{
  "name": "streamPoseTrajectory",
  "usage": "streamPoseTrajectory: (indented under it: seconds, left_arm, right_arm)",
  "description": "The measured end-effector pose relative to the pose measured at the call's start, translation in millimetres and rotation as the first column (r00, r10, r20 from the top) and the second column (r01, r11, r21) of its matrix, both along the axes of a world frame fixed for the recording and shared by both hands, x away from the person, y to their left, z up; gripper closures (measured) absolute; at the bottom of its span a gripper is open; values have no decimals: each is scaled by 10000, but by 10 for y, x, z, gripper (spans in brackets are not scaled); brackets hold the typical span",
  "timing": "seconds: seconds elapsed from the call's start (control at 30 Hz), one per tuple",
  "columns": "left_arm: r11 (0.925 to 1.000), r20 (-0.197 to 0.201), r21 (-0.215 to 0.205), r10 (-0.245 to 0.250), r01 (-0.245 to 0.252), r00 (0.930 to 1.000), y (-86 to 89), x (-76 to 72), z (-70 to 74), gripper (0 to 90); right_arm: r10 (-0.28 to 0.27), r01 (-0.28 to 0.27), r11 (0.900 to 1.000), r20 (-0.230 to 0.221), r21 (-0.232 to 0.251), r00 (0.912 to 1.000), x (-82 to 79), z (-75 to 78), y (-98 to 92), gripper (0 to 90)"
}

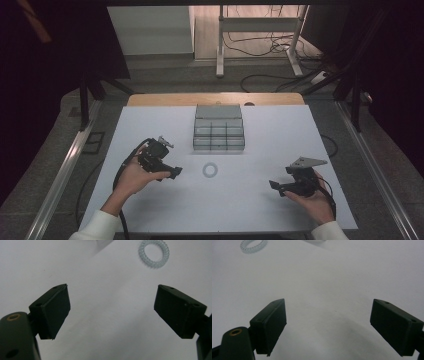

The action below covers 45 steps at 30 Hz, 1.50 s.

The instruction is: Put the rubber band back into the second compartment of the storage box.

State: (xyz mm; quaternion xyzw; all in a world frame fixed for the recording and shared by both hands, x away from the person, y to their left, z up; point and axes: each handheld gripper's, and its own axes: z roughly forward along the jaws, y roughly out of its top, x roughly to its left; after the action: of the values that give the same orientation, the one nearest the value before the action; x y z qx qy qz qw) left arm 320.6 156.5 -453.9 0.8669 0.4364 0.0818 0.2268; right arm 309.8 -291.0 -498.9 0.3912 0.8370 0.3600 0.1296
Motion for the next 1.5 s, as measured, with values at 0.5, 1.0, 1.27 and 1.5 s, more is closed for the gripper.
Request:
streamPoseTrajectory:
  seconds: [0.5, 1.0, 1.27, 1.5]
  left_arm:
    - [9988, -253, 351, -323, 332, 9992, -291, 258, -86, 133]
    - [9955, -501, 494, -788, 812, 9956, -665, 475, -163, 130]
    - [9945, -646, 602, -815, 854, 9946, -783, 564, -203, 136]
    - [9927, -895, 702, -915, 979, 9918, -841, 607, -328, 140]
  right_arm:
    - [8, -8, 10000, 4, -25, 10000, 3, -7, 5, 141]
    - [30, -30, 10000, -15, -41, 10000, 8, -12, 5, 141]
    - [37, -37, 10000, -22, -65, 10000, 11, -14, 2, 141]
    - [40, -41, 9999, -27, -125, 10000, 10, -15, 2, 141]
